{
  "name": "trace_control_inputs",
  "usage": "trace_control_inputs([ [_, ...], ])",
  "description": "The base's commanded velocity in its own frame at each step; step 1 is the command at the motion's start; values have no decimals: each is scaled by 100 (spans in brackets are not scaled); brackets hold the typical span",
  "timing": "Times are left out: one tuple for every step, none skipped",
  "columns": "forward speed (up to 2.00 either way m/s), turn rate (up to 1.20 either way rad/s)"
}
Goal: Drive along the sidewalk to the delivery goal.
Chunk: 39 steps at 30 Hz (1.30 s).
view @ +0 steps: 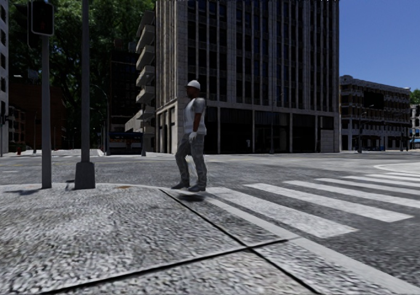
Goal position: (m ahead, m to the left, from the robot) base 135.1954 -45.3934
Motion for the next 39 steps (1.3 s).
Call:
trace_control_inputs([
  [200,-45],
  [200,-45],
  [200,-45],
  [200,-45],
  [200,-45],
  [200,-45],
  [200,-45],
  [200,-45],
  [200,-45],
  [200,-45],
  [200,-45],
  [200,-45],
  [200,-45],
  [200,-45],
  [200,-45],
  [200,-45],
  [200,-45],
  [200,-45],
  [200,-45],
  [200,-45],
  [200,-45],
  [200,-45],
  [200,-45],
  [200,-45],
  [197,-45],
  [179,-45],
  [152,-45],
  [152,-45],
  [132,-45],
  [126,-45],
  [125,-45],
  [125,-45],
  [125,-45],
  [125,-45],
  [125,-45],
  [125,-45],
  [125,-45],
  [125,-45],
  [125,-45],
])
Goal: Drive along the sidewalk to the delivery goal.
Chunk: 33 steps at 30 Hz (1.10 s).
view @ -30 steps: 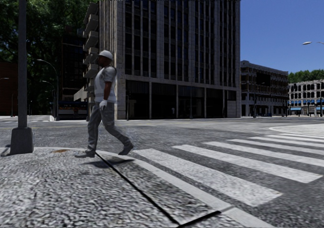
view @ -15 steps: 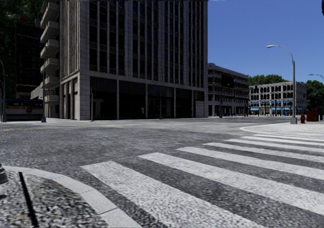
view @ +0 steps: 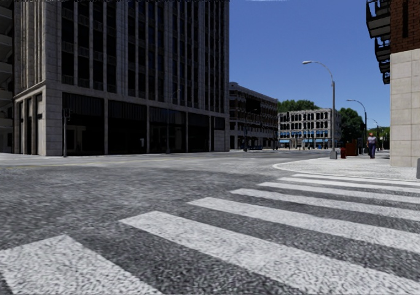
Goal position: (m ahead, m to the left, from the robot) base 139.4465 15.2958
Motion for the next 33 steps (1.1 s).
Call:
trace_control_inputs([
  [125,-45],
  [125,-45],
  [125,-45],
  [126,-45],
  [126,-45],
  [127,-45],
  [127,-45],
  [127,-45],
  [129,-45],
  [129,-45],
  [130,-45],
  [132,-45],
  [135,-45],
  [145,-45],
  [145,-45],
  [155,-45],
  [162,-45],
  [166,-45],
  [168,-45],
  [168,-45],
  [170,-45],
  [173,-45],
  [179,-45],
  [187,-45],
  [187,-45],
  [200,-45],
  [200,-45],
  [200,-45],
  [200,-45],
  [200,-45],
  [200,-45],
  [200,-45],
  [200,-45],
])
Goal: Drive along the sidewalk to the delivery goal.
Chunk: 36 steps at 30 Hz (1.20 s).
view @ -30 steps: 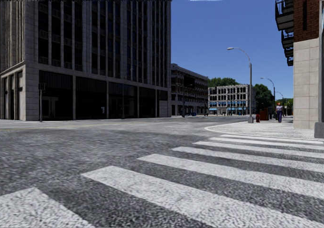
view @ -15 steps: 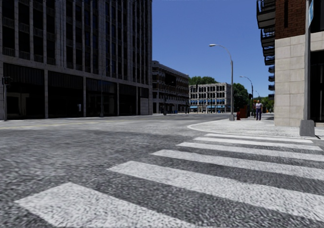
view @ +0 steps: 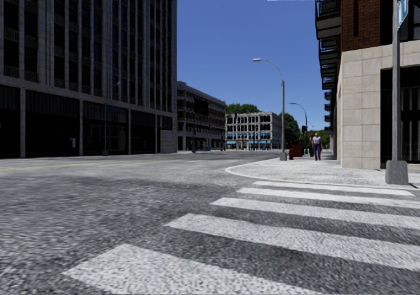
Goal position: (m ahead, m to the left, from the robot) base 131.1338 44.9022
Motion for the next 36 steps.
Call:
trace_control_inputs([
  [200,-45],
  [200,-45],
  [200,-45],
  [200,-45],
  [200,-45],
  [200,-45],
  [200,-45],
  [200,-45],
  [200,-45],
  [200,-45],
  [200,-45],
  [200,-45],
  [200,-45],
  [200,-45],
  [200,-45],
  [200,-45],
  [200,-45],
  [200,-45],
  [200,-45],
  [200,-45],
  [200,-45],
  [200,-45],
  [200,-45],
  [200,-45],
  [200,-45],
  [200,-45],
  [200,-45],
  [200,-45],
  [200,-45],
  [200,-45],
  [200,-45],
  [200,-45],
  [200,-45],
  [200,-45],
  [200,-45],
  [200,-45],
])
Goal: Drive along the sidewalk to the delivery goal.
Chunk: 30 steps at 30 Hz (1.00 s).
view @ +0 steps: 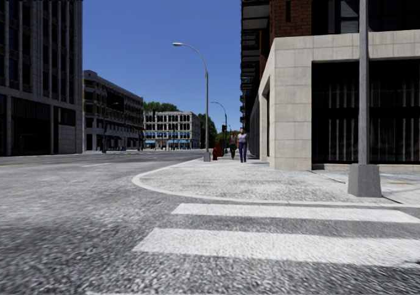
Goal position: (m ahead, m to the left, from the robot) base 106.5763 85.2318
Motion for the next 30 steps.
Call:
trace_control_inputs([
  [200,-45],
  [200,-45],
  [200,-45],
  [200,-45],
  [200,-45],
  [200,-29],
  [200,0],
  [200,0],
  [200,0],
  [200,0],
  [200,0],
  [200,0],
  [200,0],
  [200,0],
  [200,0],
  [200,0],
  [200,0],
  [200,0],
  [200,0],
  [200,0],
  [200,0],
  [200,0],
  [200,0],
  [200,0],
  [200,0],
  [200,0],
  [200,0],
  [200,0],
  [200,0],
  [200,0],
])
